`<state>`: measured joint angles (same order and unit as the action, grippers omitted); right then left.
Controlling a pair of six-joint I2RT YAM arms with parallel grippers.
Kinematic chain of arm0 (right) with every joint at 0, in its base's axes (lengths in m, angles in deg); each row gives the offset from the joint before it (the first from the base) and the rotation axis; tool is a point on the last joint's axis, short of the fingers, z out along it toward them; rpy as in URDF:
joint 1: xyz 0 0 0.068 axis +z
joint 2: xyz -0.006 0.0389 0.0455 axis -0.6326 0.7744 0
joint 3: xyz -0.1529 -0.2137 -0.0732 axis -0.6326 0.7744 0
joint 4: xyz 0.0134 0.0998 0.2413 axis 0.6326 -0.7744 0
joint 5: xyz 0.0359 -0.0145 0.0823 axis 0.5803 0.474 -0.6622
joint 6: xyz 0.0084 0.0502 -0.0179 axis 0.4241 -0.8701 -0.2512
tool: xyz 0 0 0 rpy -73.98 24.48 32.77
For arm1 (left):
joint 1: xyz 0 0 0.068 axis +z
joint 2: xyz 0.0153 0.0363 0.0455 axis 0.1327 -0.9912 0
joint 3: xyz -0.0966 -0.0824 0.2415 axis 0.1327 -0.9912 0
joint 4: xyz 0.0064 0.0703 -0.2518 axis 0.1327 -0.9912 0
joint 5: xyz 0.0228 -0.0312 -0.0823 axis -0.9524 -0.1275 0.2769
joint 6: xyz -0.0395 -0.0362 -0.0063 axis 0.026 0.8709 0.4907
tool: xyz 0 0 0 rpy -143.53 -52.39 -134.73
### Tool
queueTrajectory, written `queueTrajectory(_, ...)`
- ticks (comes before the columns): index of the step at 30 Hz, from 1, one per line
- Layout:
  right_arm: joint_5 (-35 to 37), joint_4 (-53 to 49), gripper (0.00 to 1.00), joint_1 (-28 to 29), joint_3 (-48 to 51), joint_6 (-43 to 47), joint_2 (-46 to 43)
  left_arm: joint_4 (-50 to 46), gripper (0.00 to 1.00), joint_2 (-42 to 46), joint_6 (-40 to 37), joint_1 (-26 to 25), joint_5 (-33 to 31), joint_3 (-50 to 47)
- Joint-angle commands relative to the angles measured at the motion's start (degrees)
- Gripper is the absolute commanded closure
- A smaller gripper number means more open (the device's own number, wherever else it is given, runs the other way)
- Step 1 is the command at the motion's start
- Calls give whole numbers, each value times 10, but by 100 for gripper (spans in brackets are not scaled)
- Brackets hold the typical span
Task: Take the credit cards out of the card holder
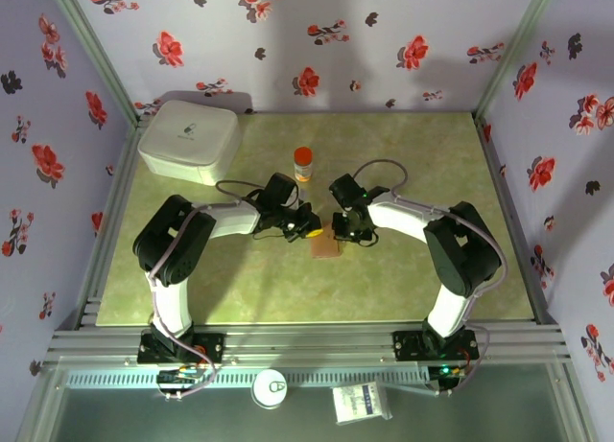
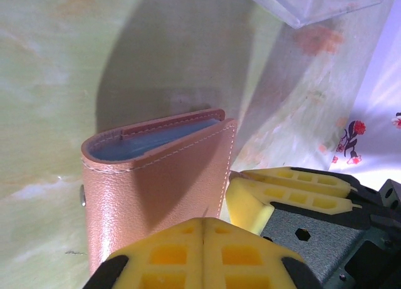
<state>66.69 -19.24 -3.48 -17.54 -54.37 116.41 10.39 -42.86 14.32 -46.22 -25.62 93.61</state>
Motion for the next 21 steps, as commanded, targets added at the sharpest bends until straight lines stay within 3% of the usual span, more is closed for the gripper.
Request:
queueTrajectory(1, -12, 9, 85, -5, 6, 7, 12, 4, 98, 13, 3, 8, 6, 11)
queueTrajectory(10, -25, 27, 82, -8, 12, 3, 24, -2, 98, 35, -6, 26, 6, -4)
queueTrajectory(21, 2, 8, 92, -9, 10, 10, 1, -5, 97, 77, -28, 66, 3, -42)
